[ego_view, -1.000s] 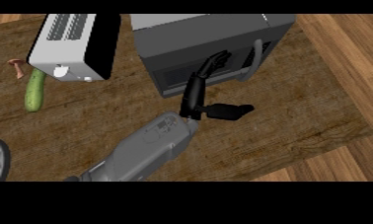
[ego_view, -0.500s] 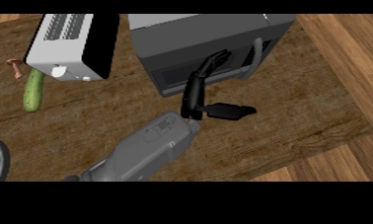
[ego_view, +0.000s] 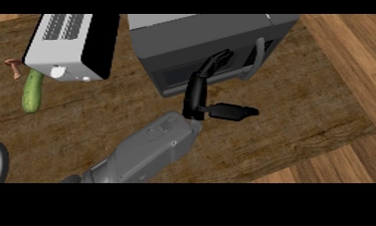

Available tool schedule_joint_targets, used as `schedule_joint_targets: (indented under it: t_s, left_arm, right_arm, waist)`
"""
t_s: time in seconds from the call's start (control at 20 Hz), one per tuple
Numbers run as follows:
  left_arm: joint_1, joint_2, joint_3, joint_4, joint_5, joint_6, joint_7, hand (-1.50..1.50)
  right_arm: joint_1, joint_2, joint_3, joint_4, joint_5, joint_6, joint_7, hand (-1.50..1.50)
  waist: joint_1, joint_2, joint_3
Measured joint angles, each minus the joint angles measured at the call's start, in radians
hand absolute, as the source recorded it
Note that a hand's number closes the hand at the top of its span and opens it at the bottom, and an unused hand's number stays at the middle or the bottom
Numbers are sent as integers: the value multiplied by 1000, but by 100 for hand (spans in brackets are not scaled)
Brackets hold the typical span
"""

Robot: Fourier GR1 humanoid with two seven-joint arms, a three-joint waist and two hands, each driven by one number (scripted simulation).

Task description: Pick up the milk, place it into the microwave and close the microwave

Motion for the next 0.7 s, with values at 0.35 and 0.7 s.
schedule_joint_targets:
  t_s: [0.35,0.7]
  left_arm:
    - [-13,0,-13,4,29,-10,-28,-150]
    - [-17,0,-19,18,60,-16,-62,-150]
  right_arm:
    - [-16,107,72,90,-201,63,40,-150]
    - [-51,105,74,160,-305,110,80,-150]
  waist:
    - [5,10,5]
    - [-2,10,4]
